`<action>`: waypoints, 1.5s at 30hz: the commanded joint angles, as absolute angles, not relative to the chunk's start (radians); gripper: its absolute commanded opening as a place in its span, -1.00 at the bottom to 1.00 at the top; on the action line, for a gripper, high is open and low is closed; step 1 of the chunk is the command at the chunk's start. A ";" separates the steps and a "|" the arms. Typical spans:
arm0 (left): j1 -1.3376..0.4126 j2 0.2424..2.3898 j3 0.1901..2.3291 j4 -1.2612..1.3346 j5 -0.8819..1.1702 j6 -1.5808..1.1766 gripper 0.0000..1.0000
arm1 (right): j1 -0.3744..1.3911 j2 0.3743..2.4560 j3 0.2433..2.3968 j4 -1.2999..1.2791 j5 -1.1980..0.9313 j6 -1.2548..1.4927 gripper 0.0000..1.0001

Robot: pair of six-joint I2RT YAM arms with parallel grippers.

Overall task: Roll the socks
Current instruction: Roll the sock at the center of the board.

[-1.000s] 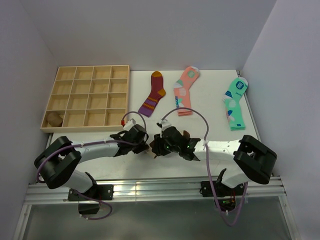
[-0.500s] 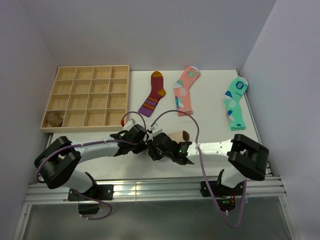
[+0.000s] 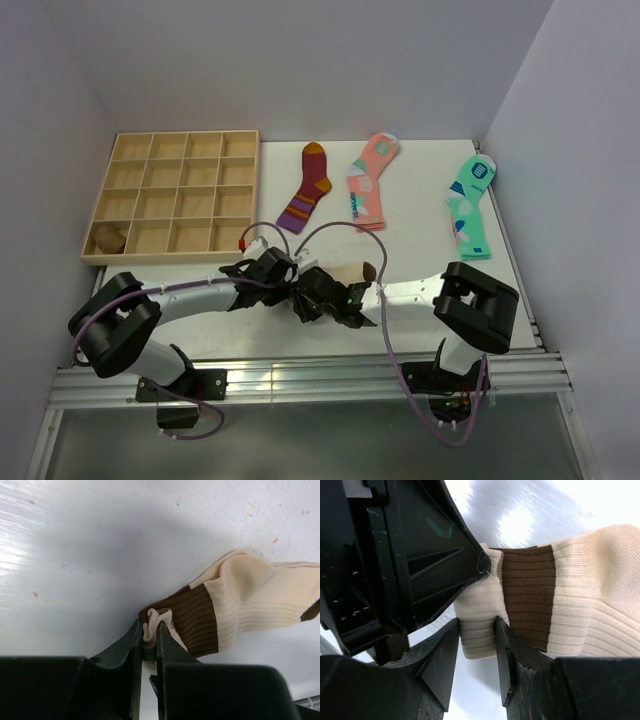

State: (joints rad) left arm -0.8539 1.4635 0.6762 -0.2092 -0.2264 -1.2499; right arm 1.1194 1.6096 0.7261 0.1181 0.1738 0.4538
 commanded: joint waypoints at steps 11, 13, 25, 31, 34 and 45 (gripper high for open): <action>-0.836 1.410 0.677 -0.282 -0.262 -1.239 -0.35 | 1.134 1.746 0.808 -0.015 0.150 0.454 -0.77; -0.831 1.385 0.664 -0.276 -0.264 -1.247 -0.25 | 1.114 1.740 0.804 -0.006 0.134 0.460 -0.88; -0.822 1.217 0.540 -0.201 -0.291 -1.330 0.55 | 0.882 1.654 0.585 0.354 -0.349 0.635 -1.00; -0.824 1.166 0.463 -0.069 -0.247 -1.339 0.56 | 0.795 1.700 0.485 0.578 -0.520 0.759 -1.00; -0.830 1.183 0.449 -0.012 -0.226 -1.331 0.55 | 0.747 1.730 0.437 0.696 -0.589 0.821 -1.00; -0.861 1.331 0.469 0.091 -0.156 -1.321 0.26 | 0.664 1.851 0.356 0.936 -0.680 0.953 -1.00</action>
State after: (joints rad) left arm -0.8471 1.2972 0.4492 0.0555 -0.1814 -1.3251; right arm 0.6788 1.8091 0.3931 0.9260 -0.6617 0.9207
